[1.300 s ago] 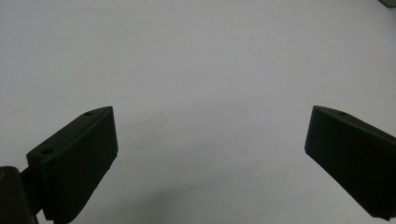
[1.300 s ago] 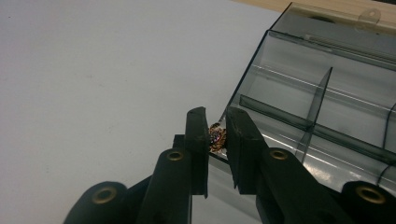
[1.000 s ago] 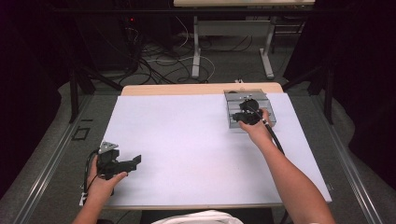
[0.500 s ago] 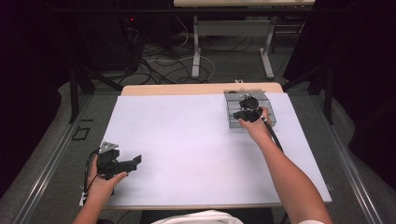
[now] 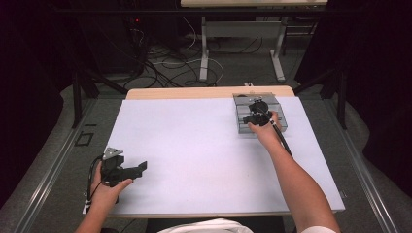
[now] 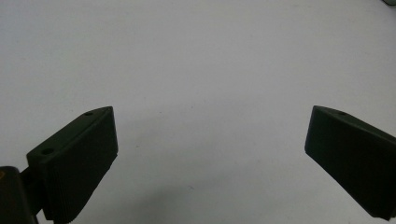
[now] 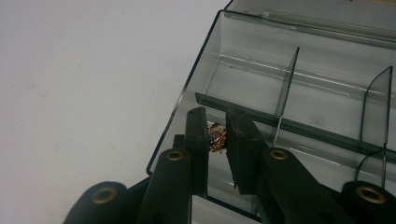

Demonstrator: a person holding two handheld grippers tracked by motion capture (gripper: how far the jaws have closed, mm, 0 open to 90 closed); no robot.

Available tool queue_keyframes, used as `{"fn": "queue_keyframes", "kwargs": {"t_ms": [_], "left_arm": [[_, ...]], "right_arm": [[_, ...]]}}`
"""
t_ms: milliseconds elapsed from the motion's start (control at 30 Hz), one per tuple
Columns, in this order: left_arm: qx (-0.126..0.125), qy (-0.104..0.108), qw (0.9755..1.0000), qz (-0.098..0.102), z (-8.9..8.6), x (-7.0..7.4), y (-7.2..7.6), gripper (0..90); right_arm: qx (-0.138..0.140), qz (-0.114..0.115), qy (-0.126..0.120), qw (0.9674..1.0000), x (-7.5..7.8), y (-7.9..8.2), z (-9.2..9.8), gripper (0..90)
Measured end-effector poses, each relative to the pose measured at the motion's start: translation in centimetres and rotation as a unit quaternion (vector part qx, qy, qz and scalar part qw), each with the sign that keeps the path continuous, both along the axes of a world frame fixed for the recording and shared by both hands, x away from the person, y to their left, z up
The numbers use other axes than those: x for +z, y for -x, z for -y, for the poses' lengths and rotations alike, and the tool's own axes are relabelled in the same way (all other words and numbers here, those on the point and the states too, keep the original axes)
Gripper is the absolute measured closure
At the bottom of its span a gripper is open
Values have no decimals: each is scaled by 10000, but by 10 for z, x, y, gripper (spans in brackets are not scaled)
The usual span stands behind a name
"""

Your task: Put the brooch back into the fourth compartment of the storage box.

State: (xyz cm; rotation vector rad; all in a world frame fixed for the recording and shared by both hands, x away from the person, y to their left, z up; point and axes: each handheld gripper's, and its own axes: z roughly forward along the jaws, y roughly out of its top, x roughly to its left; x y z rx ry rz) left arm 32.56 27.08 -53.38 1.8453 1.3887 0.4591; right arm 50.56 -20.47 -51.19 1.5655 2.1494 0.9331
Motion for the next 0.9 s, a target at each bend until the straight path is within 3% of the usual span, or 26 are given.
{"fn": "queue_keyframes", "kwargs": {"t_ms": [633,900], "left_arm": [[-46,-45,10000,-70,-1,1,-1,24],[9,-4,10000,-4,0,0,0,24]], "right_arm": [[-98,-191,13,9998,-9,-5,-3,791],[-64,-144,-6,9999,-10,-6,-1,741]]}}
